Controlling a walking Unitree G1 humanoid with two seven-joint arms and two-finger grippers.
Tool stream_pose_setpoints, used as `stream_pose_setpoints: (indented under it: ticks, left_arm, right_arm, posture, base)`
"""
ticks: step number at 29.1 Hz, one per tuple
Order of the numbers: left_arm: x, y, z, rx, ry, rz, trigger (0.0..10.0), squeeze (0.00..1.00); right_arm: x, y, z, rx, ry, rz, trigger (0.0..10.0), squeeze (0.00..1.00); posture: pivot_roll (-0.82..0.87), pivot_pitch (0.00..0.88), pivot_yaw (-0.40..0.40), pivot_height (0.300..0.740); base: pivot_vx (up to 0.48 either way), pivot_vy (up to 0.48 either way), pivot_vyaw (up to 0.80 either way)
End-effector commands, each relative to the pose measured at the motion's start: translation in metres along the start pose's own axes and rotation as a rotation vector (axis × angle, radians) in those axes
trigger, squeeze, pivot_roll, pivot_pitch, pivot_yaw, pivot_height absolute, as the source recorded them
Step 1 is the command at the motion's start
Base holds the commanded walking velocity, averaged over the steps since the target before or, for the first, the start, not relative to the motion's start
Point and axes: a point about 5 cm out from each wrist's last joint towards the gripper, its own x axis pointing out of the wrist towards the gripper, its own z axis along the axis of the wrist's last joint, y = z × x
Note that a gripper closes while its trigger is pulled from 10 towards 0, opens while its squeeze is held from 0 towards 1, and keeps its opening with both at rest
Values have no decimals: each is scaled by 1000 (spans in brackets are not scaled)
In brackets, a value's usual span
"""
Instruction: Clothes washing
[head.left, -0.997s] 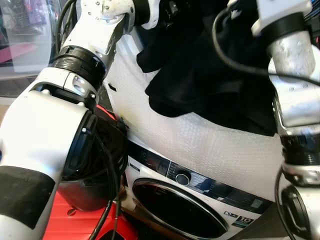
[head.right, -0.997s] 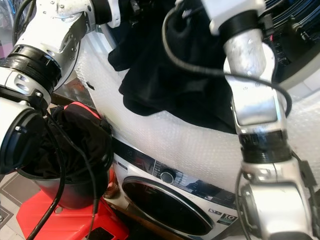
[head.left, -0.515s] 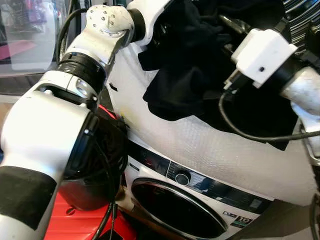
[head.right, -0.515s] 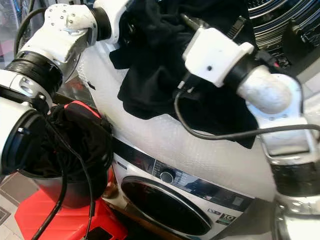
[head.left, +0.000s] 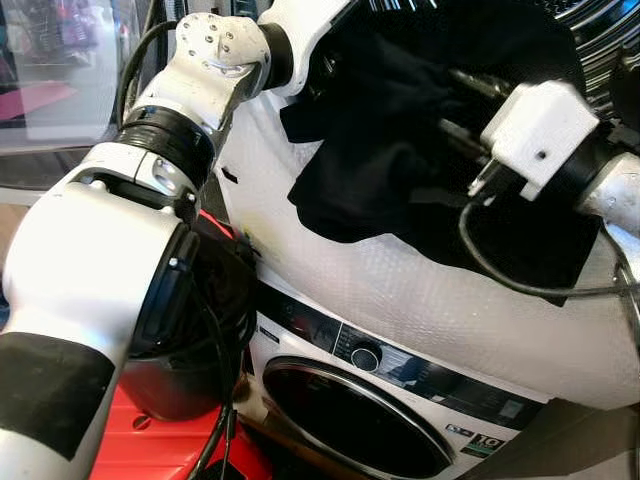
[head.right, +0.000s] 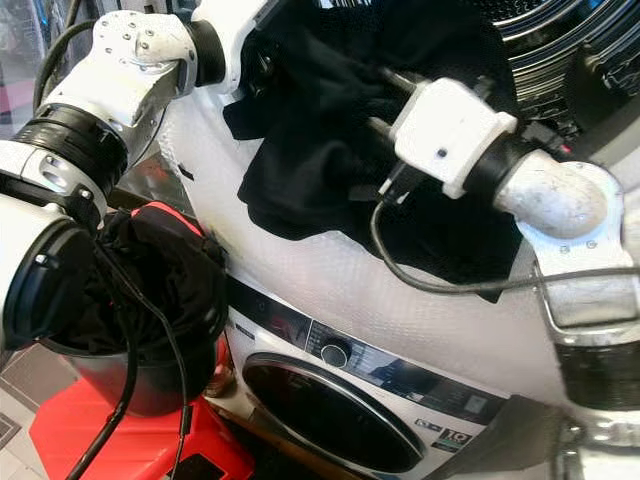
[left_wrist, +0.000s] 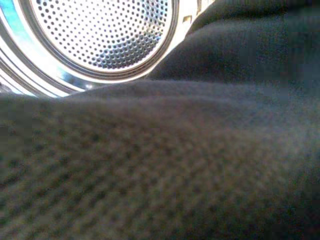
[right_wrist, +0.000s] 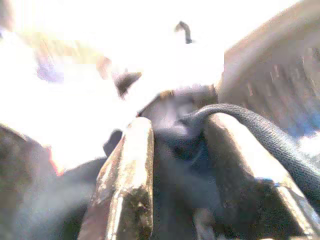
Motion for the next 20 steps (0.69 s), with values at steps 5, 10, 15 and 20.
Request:
stream_pose_setpoints:
  ticks: [5, 10, 15, 20]
  left_arm:
    - [-4, 4, -1, 18, 6, 14, 10000, 0]
    - [-4, 5, -1, 29, 8, 22, 10000, 0]
    - [-3, 6, 6, 17, -38, 22, 10000, 0]
    - [-2, 4, 9, 21, -54, 12, 10000, 0]
  right_arm:
    - [-22, -8, 19, 106, -138, 26, 10000, 0]
    - [-28, 0, 10, 111, -48, 93, 10000, 0]
    - [-9, 27, -9, -9, 127, 173, 10000, 0]
    - [18, 47, -23, -63, 175, 210, 10000, 0]
  posture:
    - [80, 116, -47, 740]
    - [80, 116, -47, 740]
    - [73, 120, -49, 740]
    - [72, 120, -49, 740]
  base:
    - [0, 0, 0]
    - [0, 0, 0]
    - [0, 0, 0]
    - [0, 0, 0]
